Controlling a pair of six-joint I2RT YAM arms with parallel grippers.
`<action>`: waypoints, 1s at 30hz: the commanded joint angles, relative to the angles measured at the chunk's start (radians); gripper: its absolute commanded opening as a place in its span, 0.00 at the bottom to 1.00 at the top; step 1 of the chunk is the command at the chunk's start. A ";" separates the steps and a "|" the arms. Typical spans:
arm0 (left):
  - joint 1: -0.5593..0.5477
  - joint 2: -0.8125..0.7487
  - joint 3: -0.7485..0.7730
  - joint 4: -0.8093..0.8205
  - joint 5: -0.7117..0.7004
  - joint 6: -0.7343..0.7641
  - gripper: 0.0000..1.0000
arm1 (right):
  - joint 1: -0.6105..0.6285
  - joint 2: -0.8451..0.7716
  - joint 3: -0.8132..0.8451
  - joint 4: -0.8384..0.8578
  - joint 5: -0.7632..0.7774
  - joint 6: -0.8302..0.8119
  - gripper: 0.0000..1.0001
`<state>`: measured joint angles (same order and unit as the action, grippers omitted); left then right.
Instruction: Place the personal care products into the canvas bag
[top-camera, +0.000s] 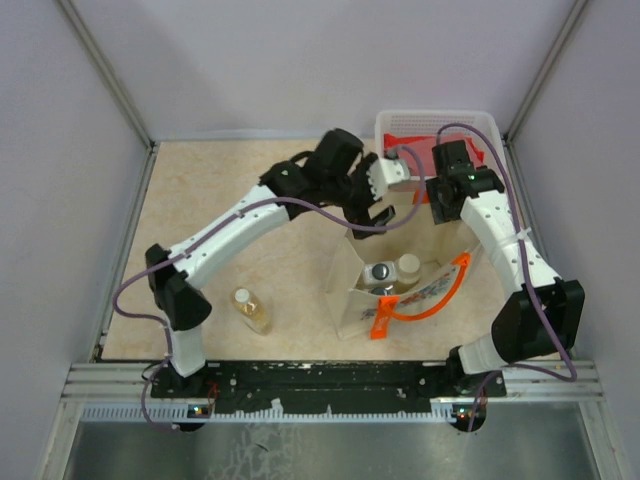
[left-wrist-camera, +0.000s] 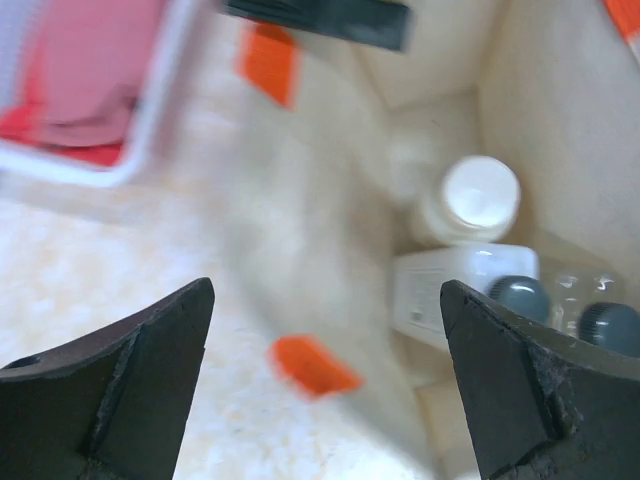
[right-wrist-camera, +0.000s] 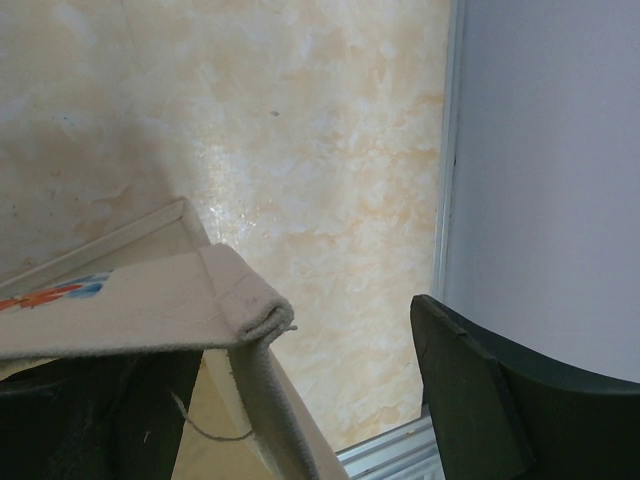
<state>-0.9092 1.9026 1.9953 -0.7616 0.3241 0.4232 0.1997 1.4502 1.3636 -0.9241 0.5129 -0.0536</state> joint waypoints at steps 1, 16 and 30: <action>0.081 -0.177 0.056 0.103 -0.069 -0.063 1.00 | -0.014 0.002 0.062 0.029 0.000 -0.016 0.82; 0.159 -0.480 -0.249 0.023 -0.479 -0.284 1.00 | -0.014 -0.013 0.071 0.044 -0.054 -0.032 0.81; 0.159 -0.617 -0.293 -0.356 -0.569 -0.513 1.00 | -0.015 -0.033 0.094 0.026 -0.062 -0.015 0.83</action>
<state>-0.7536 1.2972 1.6787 -0.9157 -0.1967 0.0315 0.1978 1.4456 1.4231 -0.9276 0.4572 -0.0750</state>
